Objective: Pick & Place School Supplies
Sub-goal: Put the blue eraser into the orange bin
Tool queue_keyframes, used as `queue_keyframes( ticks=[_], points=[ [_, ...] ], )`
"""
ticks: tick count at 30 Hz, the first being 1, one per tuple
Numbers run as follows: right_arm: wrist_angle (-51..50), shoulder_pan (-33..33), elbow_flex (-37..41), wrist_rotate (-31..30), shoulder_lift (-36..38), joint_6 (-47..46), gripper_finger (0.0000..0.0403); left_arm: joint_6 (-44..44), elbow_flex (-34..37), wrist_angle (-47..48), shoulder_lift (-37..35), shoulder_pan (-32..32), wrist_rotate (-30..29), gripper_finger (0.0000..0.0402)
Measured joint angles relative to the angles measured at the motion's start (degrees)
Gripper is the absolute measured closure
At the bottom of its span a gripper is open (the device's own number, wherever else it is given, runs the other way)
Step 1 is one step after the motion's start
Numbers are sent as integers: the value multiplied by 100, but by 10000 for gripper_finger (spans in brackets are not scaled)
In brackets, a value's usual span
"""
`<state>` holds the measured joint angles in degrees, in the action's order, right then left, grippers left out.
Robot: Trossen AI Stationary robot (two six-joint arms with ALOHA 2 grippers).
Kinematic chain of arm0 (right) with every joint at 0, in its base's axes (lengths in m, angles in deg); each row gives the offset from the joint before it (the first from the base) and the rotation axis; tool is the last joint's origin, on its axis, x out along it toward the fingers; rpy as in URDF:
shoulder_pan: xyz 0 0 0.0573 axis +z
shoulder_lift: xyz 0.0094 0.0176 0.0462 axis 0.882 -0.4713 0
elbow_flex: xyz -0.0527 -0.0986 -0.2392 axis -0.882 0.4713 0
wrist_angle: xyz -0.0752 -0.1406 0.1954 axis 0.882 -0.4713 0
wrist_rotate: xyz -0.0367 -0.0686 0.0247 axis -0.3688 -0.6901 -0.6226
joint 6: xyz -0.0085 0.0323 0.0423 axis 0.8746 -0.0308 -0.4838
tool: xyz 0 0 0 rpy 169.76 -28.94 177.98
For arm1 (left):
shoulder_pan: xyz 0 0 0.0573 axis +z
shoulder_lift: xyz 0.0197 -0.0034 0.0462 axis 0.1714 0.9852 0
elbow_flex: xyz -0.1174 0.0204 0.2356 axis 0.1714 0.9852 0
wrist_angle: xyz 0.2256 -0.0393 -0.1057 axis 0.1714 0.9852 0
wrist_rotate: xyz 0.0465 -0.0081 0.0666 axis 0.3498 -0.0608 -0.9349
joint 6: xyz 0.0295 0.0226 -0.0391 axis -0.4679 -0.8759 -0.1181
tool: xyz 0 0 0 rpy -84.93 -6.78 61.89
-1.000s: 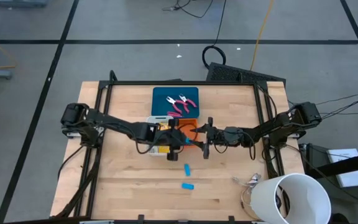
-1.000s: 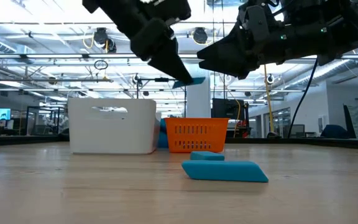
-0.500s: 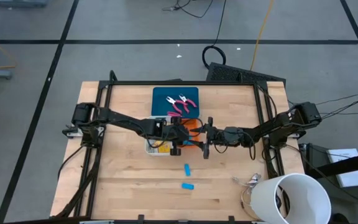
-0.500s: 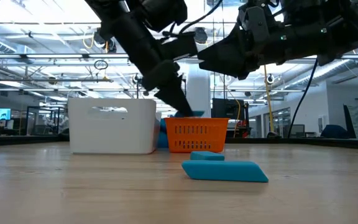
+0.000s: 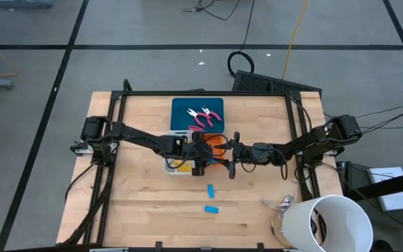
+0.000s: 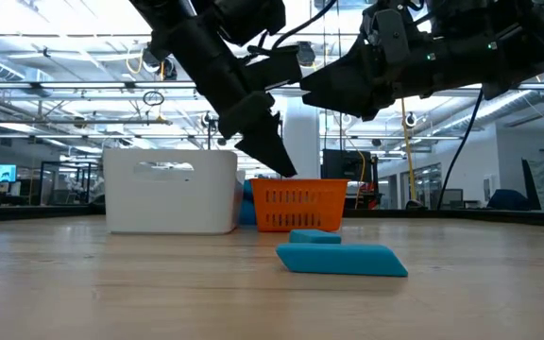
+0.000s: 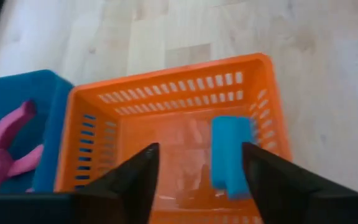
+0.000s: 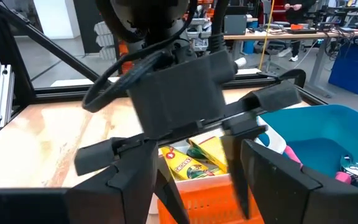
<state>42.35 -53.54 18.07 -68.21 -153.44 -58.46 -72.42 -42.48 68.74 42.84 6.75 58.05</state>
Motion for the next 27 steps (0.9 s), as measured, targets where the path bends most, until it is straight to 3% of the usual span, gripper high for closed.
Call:
queue_keyframes(
  ticks=[4, 9, 17, 24, 27],
  points=[
    [-1, 0, 0, 1, 0, 0, 181, -7, 0, 10, 0, 42, -145, 116],
    [-49, 4, -2, 13, 0, 0, 181, 86, 2, 113, -233, 4, 157, 82],
    [-18, 28, -5, 9, 0, 46, 181, 309, -4, 49, -719, -593, 1119, 76],
    [51, 37, -4, 13, 0, 127, 181, -86, -3, 60, -500, -1392, 1122, 75],
    [51, 40, -4, 13, 0, 120, 181, -284, 2, -177, -257, -1588, 856, 75]
  ],
)
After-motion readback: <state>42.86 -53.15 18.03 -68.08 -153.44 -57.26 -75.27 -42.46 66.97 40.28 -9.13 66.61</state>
